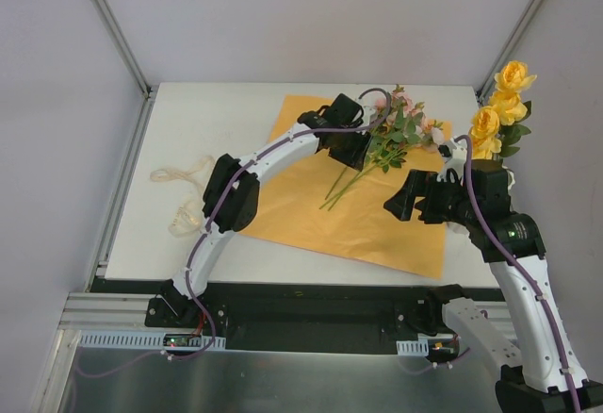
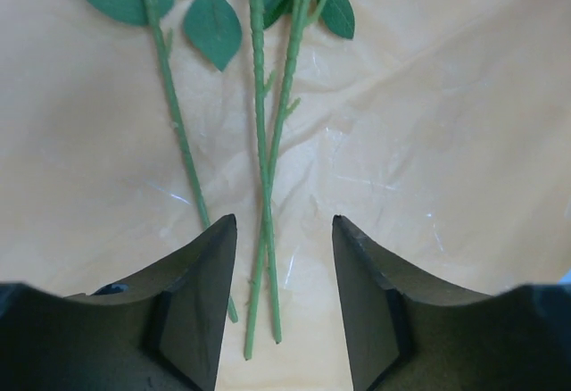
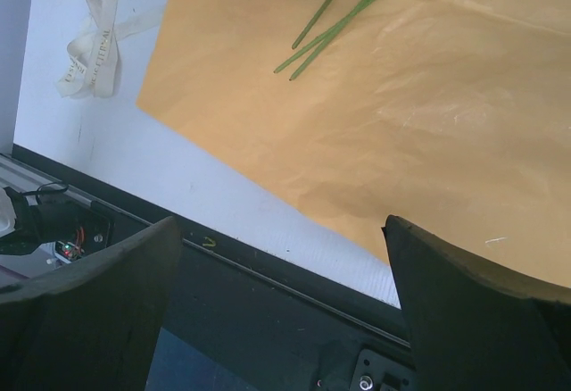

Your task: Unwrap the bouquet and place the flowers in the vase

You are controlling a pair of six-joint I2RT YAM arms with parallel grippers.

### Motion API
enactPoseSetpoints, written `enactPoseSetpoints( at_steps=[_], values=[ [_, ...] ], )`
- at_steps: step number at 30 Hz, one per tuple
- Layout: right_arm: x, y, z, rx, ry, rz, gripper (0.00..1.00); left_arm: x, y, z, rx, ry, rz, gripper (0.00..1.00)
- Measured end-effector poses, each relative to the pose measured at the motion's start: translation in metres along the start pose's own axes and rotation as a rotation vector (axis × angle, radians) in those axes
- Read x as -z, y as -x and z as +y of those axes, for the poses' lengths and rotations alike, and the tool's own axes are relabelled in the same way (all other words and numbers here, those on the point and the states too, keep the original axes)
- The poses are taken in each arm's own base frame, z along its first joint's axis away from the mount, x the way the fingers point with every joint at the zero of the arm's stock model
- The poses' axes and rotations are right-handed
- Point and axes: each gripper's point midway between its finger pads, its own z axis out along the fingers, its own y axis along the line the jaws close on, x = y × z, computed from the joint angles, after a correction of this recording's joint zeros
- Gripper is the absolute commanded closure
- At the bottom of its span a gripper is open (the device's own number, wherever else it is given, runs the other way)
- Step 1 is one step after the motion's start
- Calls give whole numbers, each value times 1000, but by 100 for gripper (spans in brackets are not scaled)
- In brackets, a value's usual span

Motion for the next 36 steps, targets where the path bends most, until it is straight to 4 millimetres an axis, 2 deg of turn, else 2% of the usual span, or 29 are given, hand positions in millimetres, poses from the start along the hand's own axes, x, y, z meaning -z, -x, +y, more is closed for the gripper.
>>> enactPoseSetpoints(
  at_steps=[5, 8, 11, 19, 27, 36],
  values=[
    [0, 0, -1, -3, -7, -2, 0, 2, 22, 14, -51, 88, -65, 59],
    [0, 1, -2, -3, -11, -3, 0, -4, 27, 24, -79, 130, -78, 60],
    [0, 0, -2, -4, -11, -3, 0, -16, 24, 35, -91, 165, -66, 67],
    [-2, 0, -2, -21, -15, 3, 0, -45, 3, 59, -83, 230, -12, 71],
    [-3, 0, -1, -43, -14, 7, 1, -49, -4, 58, -87, 249, 6, 80],
    [-6, -2, -1, -75, -13, 15, 0, -59, -13, 60, -94, 258, 28, 81]
  ],
)
